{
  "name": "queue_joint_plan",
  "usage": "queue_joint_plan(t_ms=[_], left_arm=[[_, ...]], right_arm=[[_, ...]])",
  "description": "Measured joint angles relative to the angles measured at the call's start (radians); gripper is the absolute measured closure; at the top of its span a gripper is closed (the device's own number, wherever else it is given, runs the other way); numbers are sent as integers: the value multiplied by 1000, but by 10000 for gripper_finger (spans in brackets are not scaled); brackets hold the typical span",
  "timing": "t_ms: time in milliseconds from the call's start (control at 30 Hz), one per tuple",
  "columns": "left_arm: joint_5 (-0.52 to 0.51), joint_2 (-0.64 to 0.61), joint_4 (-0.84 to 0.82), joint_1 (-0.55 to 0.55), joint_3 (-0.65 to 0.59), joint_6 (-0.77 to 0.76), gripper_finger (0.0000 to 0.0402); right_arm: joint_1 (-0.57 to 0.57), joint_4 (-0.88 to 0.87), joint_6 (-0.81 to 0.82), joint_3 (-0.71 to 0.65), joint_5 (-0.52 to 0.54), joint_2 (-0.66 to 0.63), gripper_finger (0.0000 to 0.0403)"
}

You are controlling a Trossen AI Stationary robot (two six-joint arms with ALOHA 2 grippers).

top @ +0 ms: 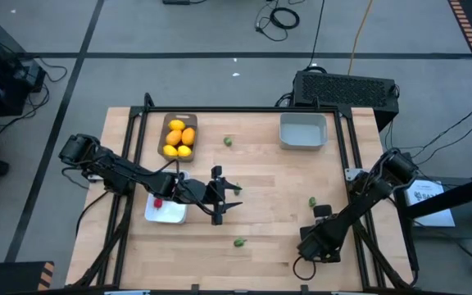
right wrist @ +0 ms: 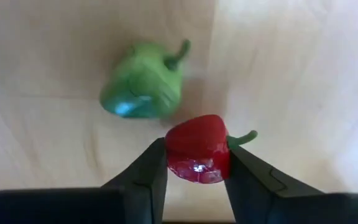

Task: Sort produce into baskets
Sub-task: Put the red chili pepper into the white bin

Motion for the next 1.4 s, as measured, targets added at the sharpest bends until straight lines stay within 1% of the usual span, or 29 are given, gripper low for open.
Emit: queue_joint_plan(t_ms=[200, 300, 367, 433, 567, 667, 767, 833, 1033, 1133, 1267, 1400], left_arm=[[0, 0, -28, 0, 1, 0, 183], [0, -5, -104, 0, 1, -6, 183], [-2, -24, -179, -2, 1, -39, 183], [-24, -52, -260, -2, 1, -88, 183], [-68, -141, -501, -2, 1, -196, 183], [-114, -218, -679, -3, 1, -299, 183], [-167, -288, -816, -4, 1, -401, 183], [-209, -328, -888, -4, 1, -463, 183], [-338, -393, -1093, 1, 1, -638, 183], [-345, -403, -1147, 8, 1, -681, 183], [-344, -405, -1188, 27, 1, -679, 183], [-278, -405, -1205, 62, 1, -592, 183]], right_arm=[[-13, -101, -34, 63, -3, 0, 287], [-24, -133, -60, 105, 0, -1, 287], [-33, -137, -77, 132, 5, -1, 287], [-48, -133, -95, 159, 17, -1, 287], [-87, -104, -153, 210, 120, -1, 288], [-128, -27, -220, 246, 231, -1, 288], [-175, 130, -307, 264, 331, -2, 288], [-208, 282, -385, 265, 367, -2, 288], [-312, 782, -647, 266, 371, 23, 288], [-363, 986, -741, 266, 371, 53, 288], [-434, 1225, -818, 266, 368, 122, 288], [-502, 1498, -826, 266, 366, 226, 288]])
